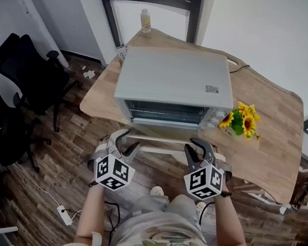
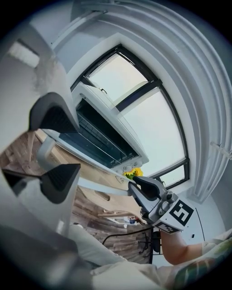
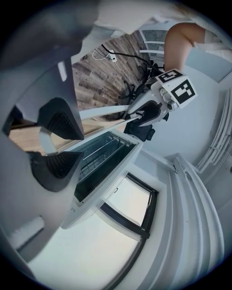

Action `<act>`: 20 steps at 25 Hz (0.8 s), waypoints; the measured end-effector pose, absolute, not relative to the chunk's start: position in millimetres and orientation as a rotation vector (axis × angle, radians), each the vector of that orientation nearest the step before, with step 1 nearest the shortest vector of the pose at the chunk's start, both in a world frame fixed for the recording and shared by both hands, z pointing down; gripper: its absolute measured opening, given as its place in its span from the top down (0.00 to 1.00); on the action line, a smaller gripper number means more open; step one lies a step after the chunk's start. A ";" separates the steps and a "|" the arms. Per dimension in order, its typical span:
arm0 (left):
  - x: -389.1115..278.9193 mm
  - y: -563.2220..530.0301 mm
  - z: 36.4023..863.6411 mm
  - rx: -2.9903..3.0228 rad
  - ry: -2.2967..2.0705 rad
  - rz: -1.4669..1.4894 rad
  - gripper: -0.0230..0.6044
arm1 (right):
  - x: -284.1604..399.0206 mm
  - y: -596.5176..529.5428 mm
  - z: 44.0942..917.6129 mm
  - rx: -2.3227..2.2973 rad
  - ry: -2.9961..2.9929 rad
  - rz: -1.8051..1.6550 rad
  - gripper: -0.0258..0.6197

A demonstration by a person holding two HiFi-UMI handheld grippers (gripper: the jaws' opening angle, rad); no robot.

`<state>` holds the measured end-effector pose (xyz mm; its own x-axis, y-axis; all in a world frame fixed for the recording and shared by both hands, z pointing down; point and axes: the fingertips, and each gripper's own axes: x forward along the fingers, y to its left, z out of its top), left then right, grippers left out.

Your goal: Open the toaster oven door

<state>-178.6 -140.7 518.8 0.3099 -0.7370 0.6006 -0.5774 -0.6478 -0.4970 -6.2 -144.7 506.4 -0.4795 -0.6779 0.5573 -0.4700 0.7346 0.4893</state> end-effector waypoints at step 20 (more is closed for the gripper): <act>-175.8 -134.8 531.1 -2.412 1.245 -1.273 0.76 | -5.1 -129.1 517.0 0.824 -2.180 -0.322 0.84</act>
